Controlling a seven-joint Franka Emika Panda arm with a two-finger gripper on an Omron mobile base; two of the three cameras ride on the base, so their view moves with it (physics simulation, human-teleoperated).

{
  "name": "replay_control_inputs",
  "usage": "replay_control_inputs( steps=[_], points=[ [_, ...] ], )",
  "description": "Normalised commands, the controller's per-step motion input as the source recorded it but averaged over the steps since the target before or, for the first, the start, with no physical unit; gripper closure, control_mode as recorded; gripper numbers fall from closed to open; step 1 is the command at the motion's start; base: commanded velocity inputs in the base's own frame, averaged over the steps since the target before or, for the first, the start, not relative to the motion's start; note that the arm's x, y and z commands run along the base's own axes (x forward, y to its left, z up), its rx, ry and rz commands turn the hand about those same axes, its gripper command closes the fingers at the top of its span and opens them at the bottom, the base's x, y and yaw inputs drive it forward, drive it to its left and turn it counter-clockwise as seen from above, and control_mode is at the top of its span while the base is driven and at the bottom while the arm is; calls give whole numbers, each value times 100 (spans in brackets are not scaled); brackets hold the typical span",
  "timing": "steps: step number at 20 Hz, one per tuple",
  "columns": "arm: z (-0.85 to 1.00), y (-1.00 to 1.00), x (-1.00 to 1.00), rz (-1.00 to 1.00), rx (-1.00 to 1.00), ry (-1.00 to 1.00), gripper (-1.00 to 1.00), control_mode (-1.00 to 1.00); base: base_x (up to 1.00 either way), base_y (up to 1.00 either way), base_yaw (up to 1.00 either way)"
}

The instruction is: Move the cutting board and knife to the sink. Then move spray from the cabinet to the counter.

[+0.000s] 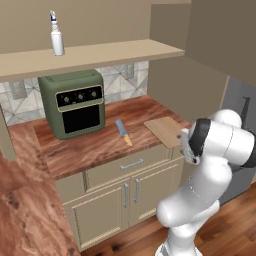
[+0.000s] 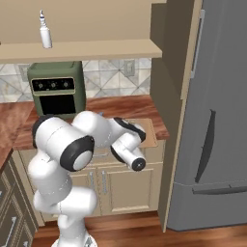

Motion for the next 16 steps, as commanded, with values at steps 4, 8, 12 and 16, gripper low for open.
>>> replay_control_inputs(
  steps=[4,8,12,16],
  points=[
    [-10,-8,23,0,1,0,-100,-100,0,0,0],
    [-14,-3,18,0,2,0,-100,-100,0,0,0],
    [-17,-4,26,0,1,0,-100,-100,0,0,0],
    [-25,-5,33,0,1,0,-100,-100,0,0,0]
  ],
)
